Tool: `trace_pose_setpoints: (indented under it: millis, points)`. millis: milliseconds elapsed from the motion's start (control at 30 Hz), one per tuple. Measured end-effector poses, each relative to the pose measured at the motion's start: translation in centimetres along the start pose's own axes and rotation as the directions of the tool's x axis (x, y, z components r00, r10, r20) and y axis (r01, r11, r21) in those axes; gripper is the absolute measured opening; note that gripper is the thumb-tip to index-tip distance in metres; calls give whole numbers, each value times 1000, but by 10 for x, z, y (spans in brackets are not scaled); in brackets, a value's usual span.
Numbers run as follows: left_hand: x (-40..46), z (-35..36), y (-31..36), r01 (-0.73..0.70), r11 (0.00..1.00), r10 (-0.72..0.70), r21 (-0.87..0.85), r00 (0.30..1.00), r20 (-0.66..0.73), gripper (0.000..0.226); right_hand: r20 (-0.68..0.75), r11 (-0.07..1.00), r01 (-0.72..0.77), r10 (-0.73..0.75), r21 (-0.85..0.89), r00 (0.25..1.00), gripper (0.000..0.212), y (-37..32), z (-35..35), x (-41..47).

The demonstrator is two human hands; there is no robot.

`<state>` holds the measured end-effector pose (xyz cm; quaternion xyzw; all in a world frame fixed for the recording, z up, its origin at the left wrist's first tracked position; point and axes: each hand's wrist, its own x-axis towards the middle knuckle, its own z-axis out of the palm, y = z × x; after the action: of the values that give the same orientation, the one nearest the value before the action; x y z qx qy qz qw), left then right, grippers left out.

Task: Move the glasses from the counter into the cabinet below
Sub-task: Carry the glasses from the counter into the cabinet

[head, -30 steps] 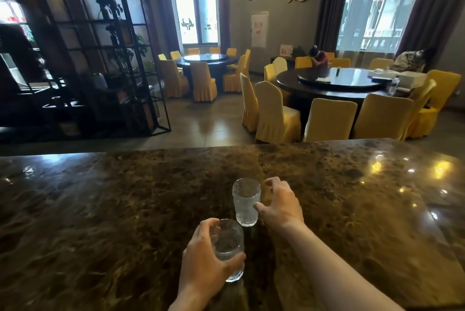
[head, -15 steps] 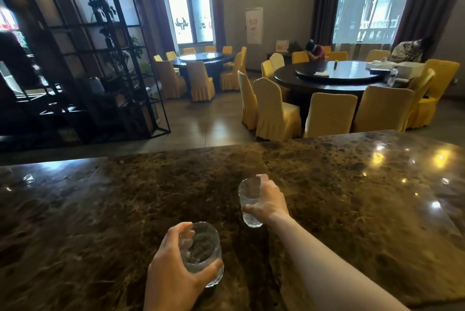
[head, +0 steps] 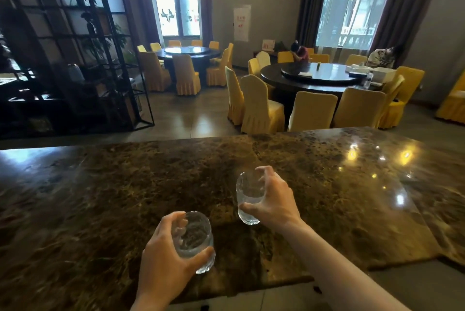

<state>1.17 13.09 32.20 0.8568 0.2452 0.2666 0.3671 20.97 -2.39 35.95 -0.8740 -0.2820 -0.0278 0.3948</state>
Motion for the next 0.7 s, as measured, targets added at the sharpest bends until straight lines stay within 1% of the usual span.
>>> trace_pose_setpoints:
  millis: [100, 233, 367, 533, 700]
  points:
    - [-9, 3, -1, -31, 999, 31, 9, 999, 19, 92, -5, 999, 4, -4, -40, 1000, 92, -7, -8, -32]
    - [-25, 8, 2, -84, 996, 83, 12, 993, 78, 90, -6, 998, -14, 13, -62, 1000, 92, -9, -16, -72]
    - [-44, 11, 13, -115, 993, 114, 3, 990, 87, 90, -3, 997, -27, 27, -75, 1000, 89, -3, -27, -111]
    - [-77, 25, 29, -130, 991, 128, 16, 988, 89, 90, 8, 998, -43, 43, -39, 999, 88, 21, -46, -158]
    - [-118, 52, 49, -98, 995, 94, 36, 991, 91, 90, 63, 1000, -29, 30, -10, 998, 86, 60, -67, -197]
